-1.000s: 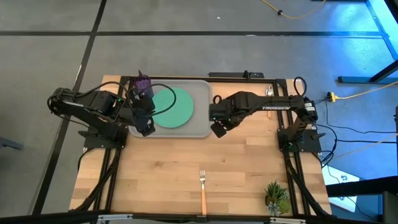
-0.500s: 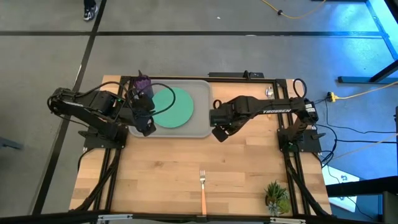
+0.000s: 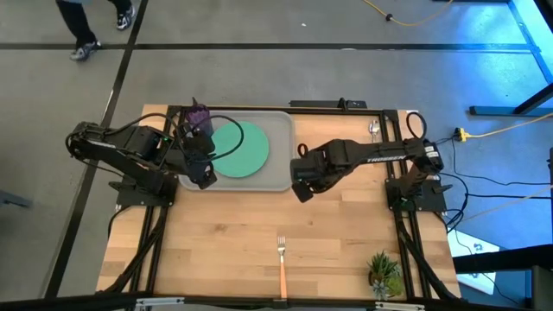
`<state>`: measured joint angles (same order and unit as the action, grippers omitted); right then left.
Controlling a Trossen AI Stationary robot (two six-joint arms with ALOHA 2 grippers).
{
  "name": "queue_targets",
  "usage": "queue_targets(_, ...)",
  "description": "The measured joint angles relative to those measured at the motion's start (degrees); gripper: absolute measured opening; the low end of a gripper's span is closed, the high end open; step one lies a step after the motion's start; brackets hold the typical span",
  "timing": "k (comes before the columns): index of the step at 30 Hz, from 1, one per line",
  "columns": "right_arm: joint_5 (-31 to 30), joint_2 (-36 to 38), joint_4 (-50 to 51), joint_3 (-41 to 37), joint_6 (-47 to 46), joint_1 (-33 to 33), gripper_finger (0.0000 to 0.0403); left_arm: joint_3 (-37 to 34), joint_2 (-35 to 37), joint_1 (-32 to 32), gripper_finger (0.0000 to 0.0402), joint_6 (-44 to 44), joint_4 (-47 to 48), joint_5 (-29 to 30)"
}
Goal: Pick and place plate/cup/fork/spoon on tray
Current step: Put the orange fork on the right side of the green plate
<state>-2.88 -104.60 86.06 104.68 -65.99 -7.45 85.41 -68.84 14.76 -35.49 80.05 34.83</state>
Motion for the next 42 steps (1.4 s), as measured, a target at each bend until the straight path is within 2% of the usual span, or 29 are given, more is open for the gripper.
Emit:
queue_targets(7,-0.36,0.00,0.72,0.00,-1.21,-2.12,0.0051,0.00,0.00,0.00,0.0050,0.05,0.01,0.00)
queue_targets(11,-2.22,0.00,4.21,-0.01,-1.32,-2.17,0.0051,0.00,0.00,0.00,0.0050,0.05,0.02,0.00)
queue_targets(16,-3.26,0.67,3.96,-0.02,-0.80,-1.42,0.0051,0.00,0.00,0.01,0.0050,0.05,0.04,0.00)
queue_targets(22,-7.08,3.91,3.89,-0.07,0.67,-0.88,0.0051,0.00,0.00,0.02,0.0050,0.03,0.28,0.02)
queue_targets(33,-17.58,11.34,3.99,-0.15,1.86,-0.22,0.0051,0.00,0.00,0.02,0.0050,-0.43,0.24,0.00)
queue_targets(37,-18.51,14.20,3.84,-4.72,2.71,2.17,0.0051,0.00,0.00,0.02,0.0050,-0.54,-0.01,0.00)
queue_targets(42,-14.84,20.29,3.48,-15.69,3.27,5.75,0.0051,0.00,0.00,0.02,0.0050,-1.65,-0.02,0.00)
